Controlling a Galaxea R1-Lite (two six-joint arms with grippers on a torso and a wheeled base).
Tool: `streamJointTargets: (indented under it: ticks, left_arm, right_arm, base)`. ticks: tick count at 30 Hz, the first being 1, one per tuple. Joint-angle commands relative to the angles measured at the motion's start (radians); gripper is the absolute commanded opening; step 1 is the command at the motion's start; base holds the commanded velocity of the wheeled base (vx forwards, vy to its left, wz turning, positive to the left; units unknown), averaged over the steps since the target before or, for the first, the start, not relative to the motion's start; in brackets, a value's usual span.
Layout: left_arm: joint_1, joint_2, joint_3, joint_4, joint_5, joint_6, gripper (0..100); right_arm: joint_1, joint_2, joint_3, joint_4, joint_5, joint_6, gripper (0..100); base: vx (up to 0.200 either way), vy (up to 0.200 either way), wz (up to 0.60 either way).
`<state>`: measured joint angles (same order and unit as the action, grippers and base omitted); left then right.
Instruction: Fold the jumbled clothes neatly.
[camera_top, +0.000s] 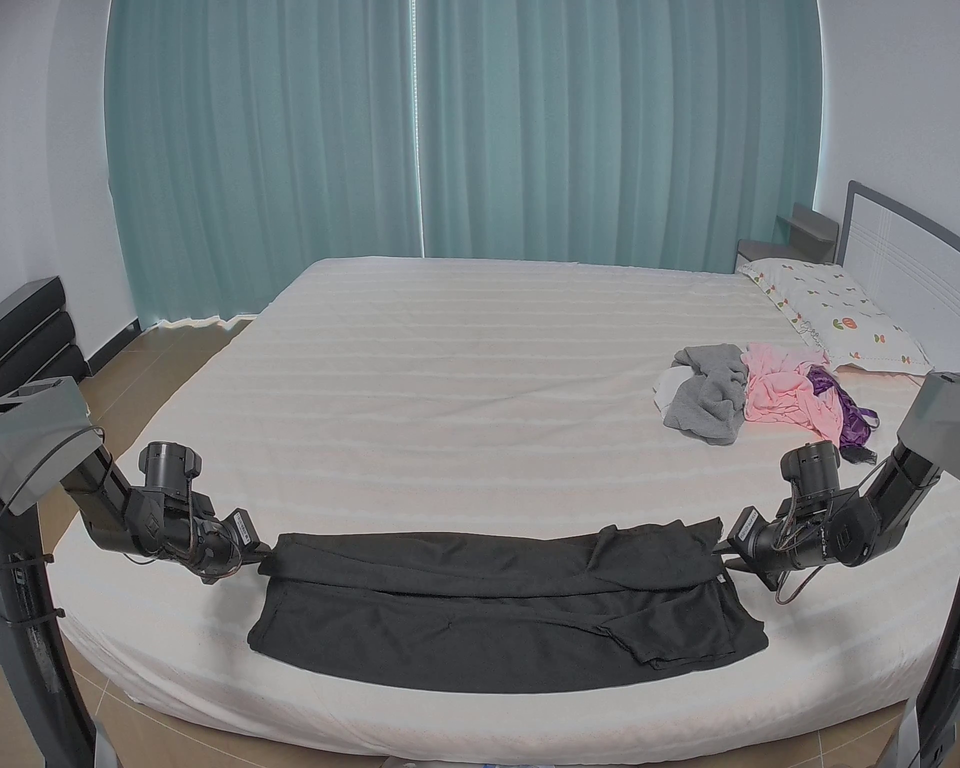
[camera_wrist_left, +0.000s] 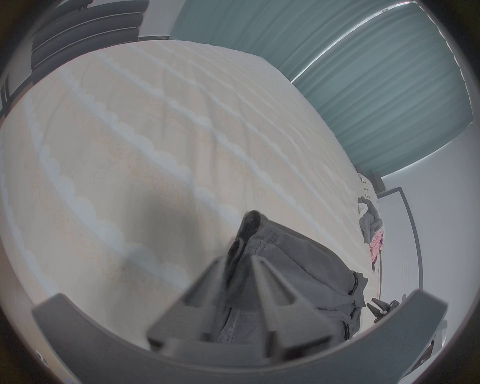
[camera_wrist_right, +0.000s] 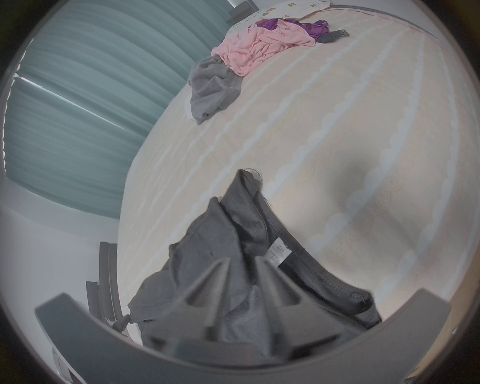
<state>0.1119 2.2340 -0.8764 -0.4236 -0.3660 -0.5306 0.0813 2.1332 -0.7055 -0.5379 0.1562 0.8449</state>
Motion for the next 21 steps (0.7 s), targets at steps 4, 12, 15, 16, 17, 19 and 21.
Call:
streamJointTargets:
  ticks: [4, 12, 15, 16, 17, 19, 21]
  left_arm:
    - [0.0, -0.034, 0.022, -0.001, -0.001, -0.002, 100]
    - [0.0, -0.021, -0.107, -0.006, 0.004, -0.031, 100]
    - [-0.024, 0.041, -0.162, -0.006, 0.01, -0.051, 100]
    - [-0.04, 0.072, -0.19, -0.006, 0.027, -0.061, 100]
    - [-0.046, 0.088, -0.202, -0.007, 0.042, -0.065, 100]
    - [-0.069, 0.13, -0.23, -0.01, 0.085, -0.065, 100]
    - [-0.083, 0.159, -0.245, -0.034, 0.121, -0.066, 100]
  right_arm:
    - [-0.002, 0.002, 0.006, -0.001, 0.003, -0.017, 100]
    - [-0.018, 0.014, -0.065, -0.031, 0.016, -0.007, 100]
    - [-0.015, 0.042, -0.077, -0.036, 0.017, -0.007, 100]
    - [-0.014, 0.056, -0.084, -0.036, 0.017, -0.006, 100]
    - [-0.015, 0.057, -0.089, -0.036, 0.017, -0.004, 100]
    - [-0.017, 0.048, -0.092, -0.036, 0.023, 0.016, 100]
    - [-0.015, 0.042, -0.086, -0.036, 0.039, 0.042, 100]
  base:
    - [0.0, 0.0, 0.0]
    - [0.0, 0.0, 0.0]
    - [0.0, 0.0, 0.0]
    - [0.0, 0.0, 0.0]
    - [0.0, 0.0, 0.0]
    - [0.0, 0.0, 0.0]
    - [0.0, 0.0, 0.0]
